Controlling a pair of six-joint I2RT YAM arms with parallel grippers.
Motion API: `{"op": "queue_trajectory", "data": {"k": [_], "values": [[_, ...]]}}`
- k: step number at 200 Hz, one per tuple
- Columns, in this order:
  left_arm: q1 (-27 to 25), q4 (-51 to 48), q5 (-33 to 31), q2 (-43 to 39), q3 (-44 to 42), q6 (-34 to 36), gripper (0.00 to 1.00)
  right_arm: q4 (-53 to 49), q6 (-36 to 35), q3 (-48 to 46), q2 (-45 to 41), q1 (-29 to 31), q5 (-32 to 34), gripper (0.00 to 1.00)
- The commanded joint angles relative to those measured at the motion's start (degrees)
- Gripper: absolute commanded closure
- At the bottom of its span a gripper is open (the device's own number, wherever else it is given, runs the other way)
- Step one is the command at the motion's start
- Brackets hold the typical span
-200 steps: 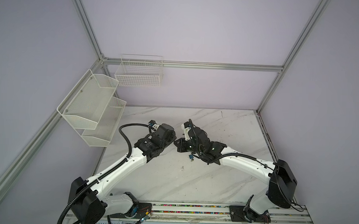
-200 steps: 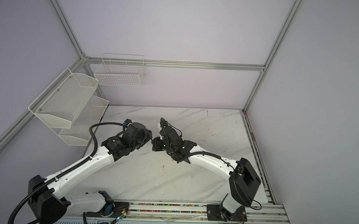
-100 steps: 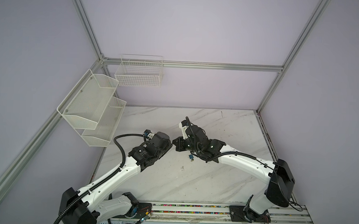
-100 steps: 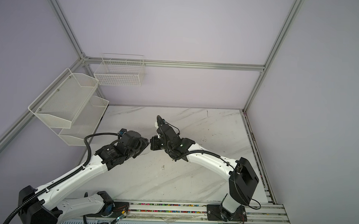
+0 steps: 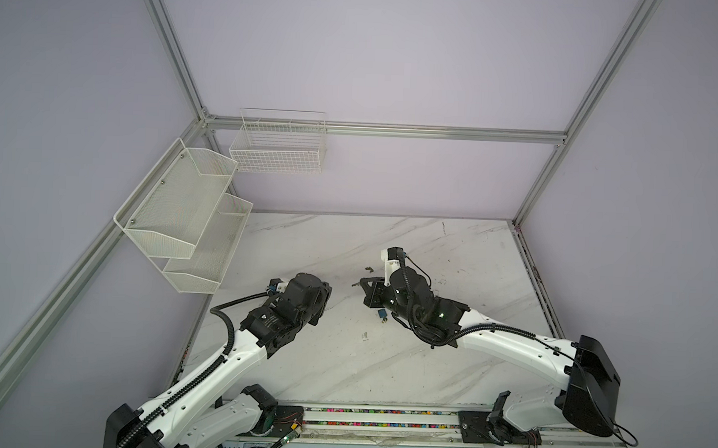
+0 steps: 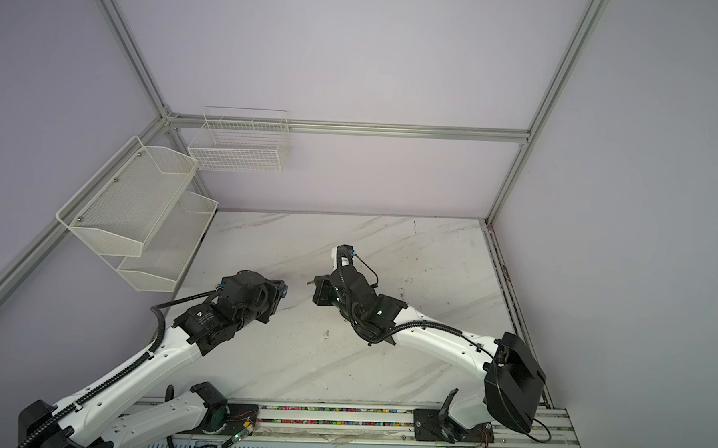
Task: Unlock with the key
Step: 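Push the key further into the padlock held by the left gripper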
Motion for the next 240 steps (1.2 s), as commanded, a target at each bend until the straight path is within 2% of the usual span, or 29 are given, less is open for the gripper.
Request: {"op": "queue_trajectory", "data": {"k": [1,34,101,184,240], "values": [[0.25,7.19,-1.52,-1.03,-2.57,-7.84,1.0,13.49,-1.03,-2.36,0.89,1.76,5.12,1.0],[0.37,9.29,-2.23,-0.06,-1.14,-11.83,1.0,23.95,-3.57,-3.39,4.44,2.62,5.43,1.0],[0.36,12.37,-4.12,1.01,0.7,-14.14,1.0,32.2,-5.45,-5.44,7.31,4.23,5.08,1.0],[0.45,15.68,-4.22,1.79,0.63,-14.91,1.0,32.21,-7.44,-4.85,9.26,4.31,3.97,1.0],[0.8,18.22,-3.4,1.3,-0.75,-15.48,1.0,30.9,-8.64,-4.39,9.52,4.4,6.05,1.0]]}}
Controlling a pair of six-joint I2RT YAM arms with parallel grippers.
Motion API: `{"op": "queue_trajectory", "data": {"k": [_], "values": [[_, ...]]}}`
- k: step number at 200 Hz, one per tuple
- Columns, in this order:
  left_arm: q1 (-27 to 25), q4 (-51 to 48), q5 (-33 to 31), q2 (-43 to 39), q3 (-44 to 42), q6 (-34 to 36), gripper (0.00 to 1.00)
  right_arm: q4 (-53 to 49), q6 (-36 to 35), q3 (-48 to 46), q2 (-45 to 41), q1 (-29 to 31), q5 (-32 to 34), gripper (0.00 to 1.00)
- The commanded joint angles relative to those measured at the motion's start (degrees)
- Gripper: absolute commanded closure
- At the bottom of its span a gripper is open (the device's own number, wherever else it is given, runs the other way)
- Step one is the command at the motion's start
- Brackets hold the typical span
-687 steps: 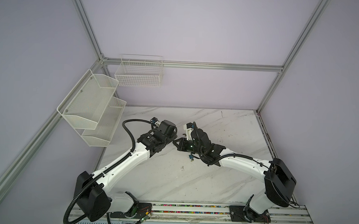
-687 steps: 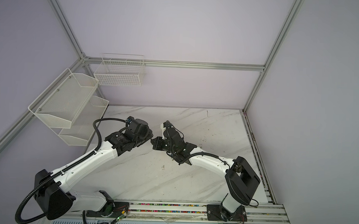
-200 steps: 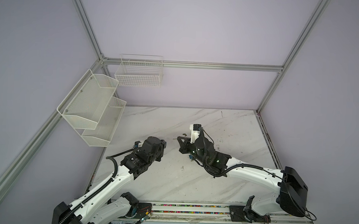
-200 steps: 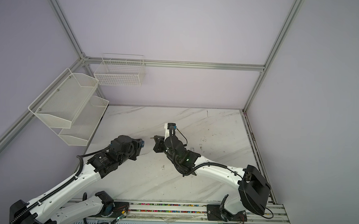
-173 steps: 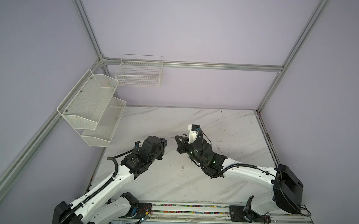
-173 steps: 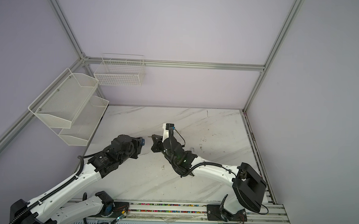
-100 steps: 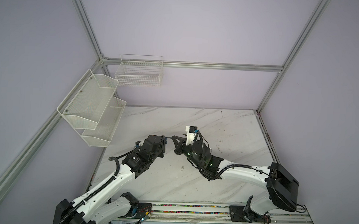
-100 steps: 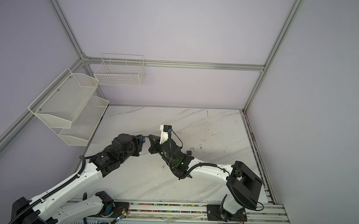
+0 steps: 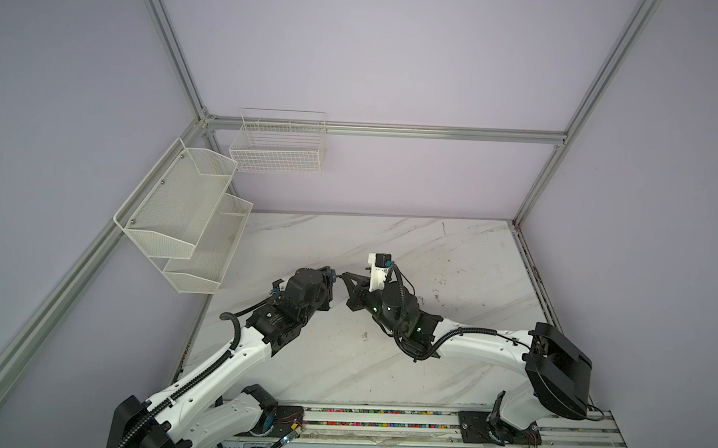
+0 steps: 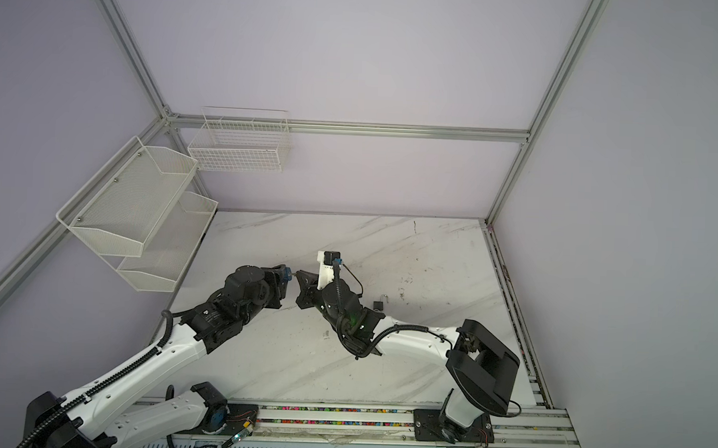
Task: Unlock with the key
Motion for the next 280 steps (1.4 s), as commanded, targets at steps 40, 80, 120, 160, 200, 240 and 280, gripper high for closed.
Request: {"op": "queue_trajectory", "data": {"k": [40,80,120,160,200,240,280], "values": [[0.85,6.26,0.26,-1.27,-0.89,-1.19,1.0,3.14,-1.14,0.79,1.91,0.44,0.41,1.0],[1.07,6.48,0.95,-1.35,-0.6,-1.12,1.0,4.43,-3.31,2.2,2.62,0.6,1.44,1.0],[1.24,5.62,1.06,-1.78,-0.26,-1.06,1.0,6.78,-5.64,0.95,0.22,0.6,5.01,1.0],[1.39,6.19,1.98,-1.88,0.02,-0.69,1.0,6.35,-6.28,1.38,0.77,0.63,3.85,1.0],[1.86,5.86,3.78,-1.44,1.63,0.96,1.0,7.27,-6.54,1.28,1.5,0.66,2.95,1.0],[2.03,6.62,4.64,-1.31,1.95,0.99,1.0,8.67,-6.85,-0.77,0.99,0.62,1.61,1.0],[2.12,8.84,6.46,-0.74,1.99,0.84,1.0,9.02,-7.1,-2.88,0.13,0.78,1.15,1.0]]}}
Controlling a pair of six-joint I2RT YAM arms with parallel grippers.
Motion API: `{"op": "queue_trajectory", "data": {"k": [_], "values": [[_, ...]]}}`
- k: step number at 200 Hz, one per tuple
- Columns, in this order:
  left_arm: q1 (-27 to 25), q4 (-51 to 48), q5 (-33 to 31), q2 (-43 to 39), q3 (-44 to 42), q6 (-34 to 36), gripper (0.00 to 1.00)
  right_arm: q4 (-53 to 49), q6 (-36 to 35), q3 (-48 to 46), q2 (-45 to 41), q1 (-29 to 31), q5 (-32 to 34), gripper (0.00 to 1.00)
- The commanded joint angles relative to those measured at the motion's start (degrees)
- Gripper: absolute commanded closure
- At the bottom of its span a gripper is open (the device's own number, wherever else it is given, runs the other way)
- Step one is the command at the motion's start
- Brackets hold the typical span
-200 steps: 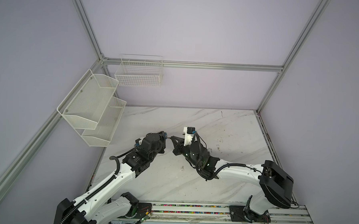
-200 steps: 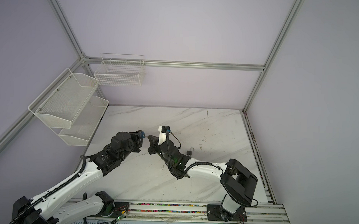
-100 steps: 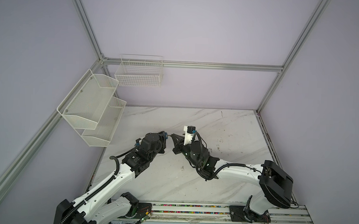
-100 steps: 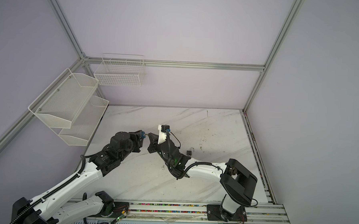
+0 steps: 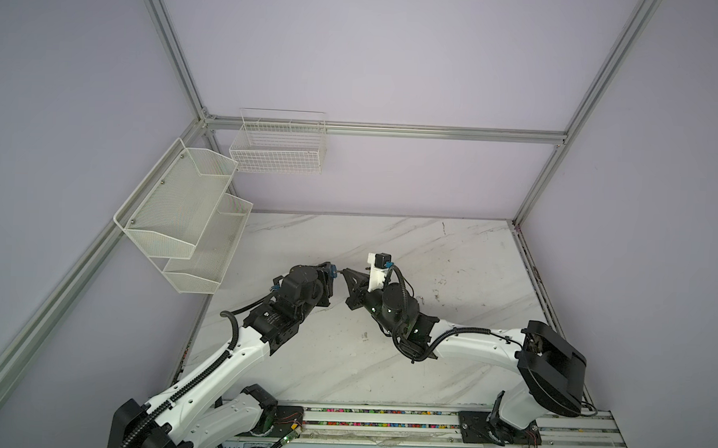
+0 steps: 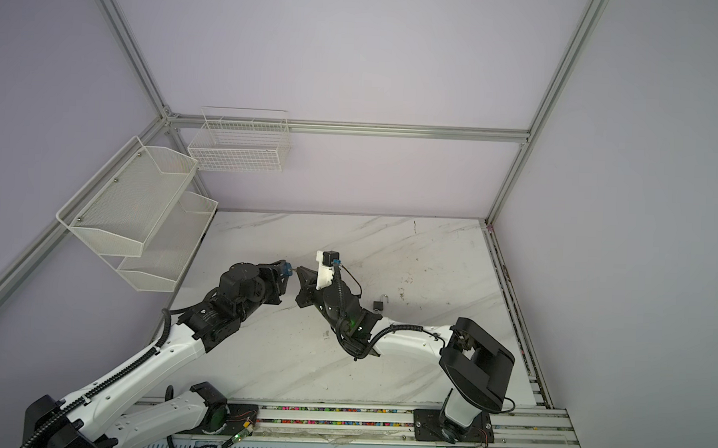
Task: Unlock with the key
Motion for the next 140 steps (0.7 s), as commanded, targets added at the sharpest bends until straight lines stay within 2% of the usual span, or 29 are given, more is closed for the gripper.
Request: {"op": "queue_trajectory", "data": {"k": [1,48,73,87,115,140], "values": [[0.33,5.96,2.27,-0.44,1.94,0.66,1.0,1.86,-0.88,-1.72,-1.57,0.51,-0.85,1.0],[0.48,6.48,5.52,0.3,3.73,2.02,1.0,1.65,-5.27,-1.17,-1.88,0.51,-0.36,1.0],[0.41,4.48,7.63,1.36,6.5,4.46,1.0,2.35,-10.36,-1.84,-2.1,0.51,-2.36,1.0],[0.46,2.34,7.56,1.79,8.11,6.36,1.0,2.39,-12.54,-1.61,-2.65,0.51,-5.88,1.0],[0.43,4.77,9.54,3.26,9.04,7.6,1.0,-0.13,-12.04,-0.29,-2.73,0.6,-11.71,1.0],[0.24,8.8,12.9,4.3,9.43,6.1,1.0,-0.18,-11.77,-2.32,-2.87,0.69,-10.15,1.0]]}}
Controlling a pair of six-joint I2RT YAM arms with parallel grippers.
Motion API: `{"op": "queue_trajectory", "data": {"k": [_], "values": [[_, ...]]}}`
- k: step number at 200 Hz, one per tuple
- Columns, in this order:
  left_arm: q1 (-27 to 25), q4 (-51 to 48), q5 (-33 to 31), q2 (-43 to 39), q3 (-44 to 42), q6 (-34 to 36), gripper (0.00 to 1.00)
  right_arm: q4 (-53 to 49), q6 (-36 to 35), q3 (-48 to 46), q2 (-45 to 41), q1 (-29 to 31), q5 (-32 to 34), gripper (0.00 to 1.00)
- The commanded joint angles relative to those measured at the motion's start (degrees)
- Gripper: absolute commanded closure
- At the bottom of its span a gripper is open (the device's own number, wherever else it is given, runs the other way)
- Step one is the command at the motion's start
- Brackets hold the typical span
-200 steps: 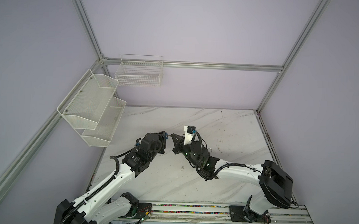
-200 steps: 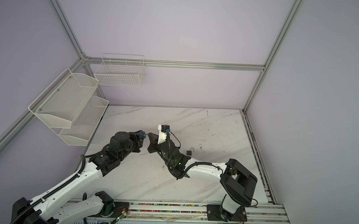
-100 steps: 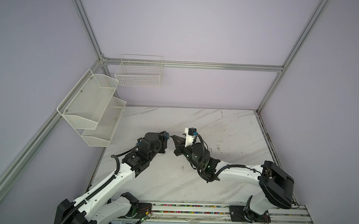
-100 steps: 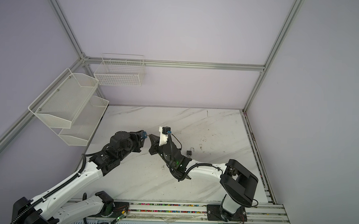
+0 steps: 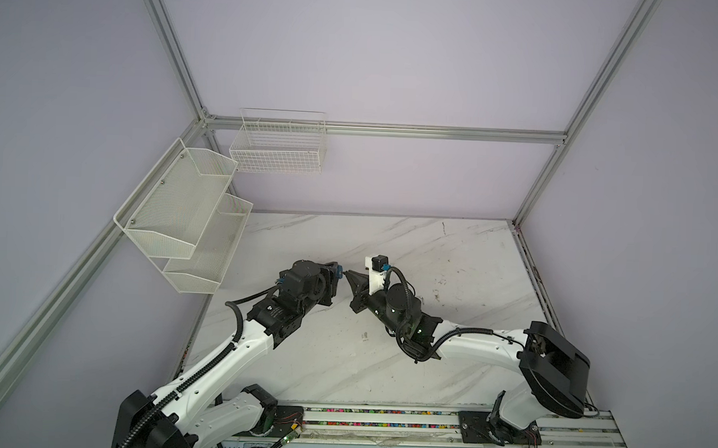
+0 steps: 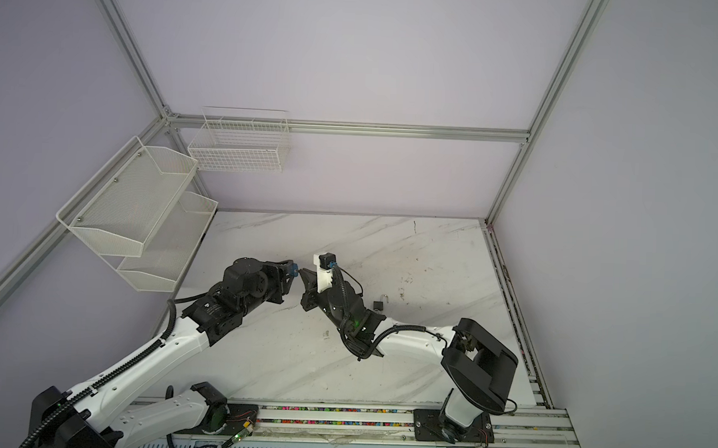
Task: Unlock with the key
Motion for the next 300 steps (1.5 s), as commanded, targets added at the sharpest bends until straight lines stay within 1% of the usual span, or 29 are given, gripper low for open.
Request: {"op": "queue_trajectory", "data": {"k": [1,17,34,58,73,98,123,139,153,173,191,219,231,250,266,280,300], "values": [[-0.48,9.47,6.4,0.86,6.94,0.59,1.0,0.19,-1.04,-0.78,-1.99,1.78,-6.98,1.0],[-0.75,9.44,6.24,0.6,8.16,1.39,1.0,1.08,-0.63,-1.14,-2.47,1.78,-7.12,1.0],[-1.78,9.39,6.57,1.13,10.03,2.16,1.0,-1.06,0.67,2.58,-0.21,1.78,-10.64,1.0],[-2.91,11.32,9.05,3.16,12.01,1.99,1.0,-1.42,8.71,6.17,2.94,1.64,-15.23,1.0],[-3.72,13.31,8.63,3.41,11.91,2.02,1.0,-0.82,13.45,7.02,4.19,1.61,-17.18,1.0],[-4.63,14.68,9.66,3.67,13.14,3.24,1.0,-1.13,18.46,9.46,5.16,1.13,-22.08,1.0],[-4.86,14.65,9.85,3.67,13.18,5.09,1.0,-2.14,23.67,11.72,3.43,0.06,-23.22,1.0],[-4.87,13.83,10.08,3.85,12.16,5.68,1.0,-4.92,29.07,13.45,3.07,-1.05,-22.6,1.0],[-4.86,14.5,10.03,3.86,10.6,6.5,1.0,-5.23,34.41,13.96,2.94,-1.97,-23.27,1.0],[-4.9,12.87,9.37,3.18,8.61,7.81,1.0,-7.99,38.05,14.98,1.02,-2.26,-21.21,1.0],[-4.89,10.01,7.26,2.15,7.07,9.42,1.0,-11.62,41.36,16.1,-0.66,-2.91,-19.56,1.0],[-4.94,7.53,3.08,0.7,5.54,11.19,1.0,-16.94,42.5,17.79,-1.24,-3.14,-17.35,1.0],[-4.93,6.88,1.85,0.64,5.71,12.49,1.0,-17.36,44.34,17.87,-1.2,-3.13,-17.59,1.0],[-4.92,5.9,0.79,0.86,5.78,13.69,1.0,-17.85,45.5,17.5,-2.22,-3.14,-15.67,1.0],[-4.96,6.53,-1.21,0.64,4.97,14.55,1.0,-16.03,48.13,16.85,-2.54,-3.3,-16.59,1.0],[-5.01,6.8,-2.6,0.57,4.45,14.38,1.0,-16.44,49.74,17.07,-2.6,-3.32,-16.69,1.0],[-5.22,7.48,-2.71,1.52,4.81,15.45,1.0,-16.32,51.25,17.08,-3.08,-3.31,-16.45,1.0]]}}
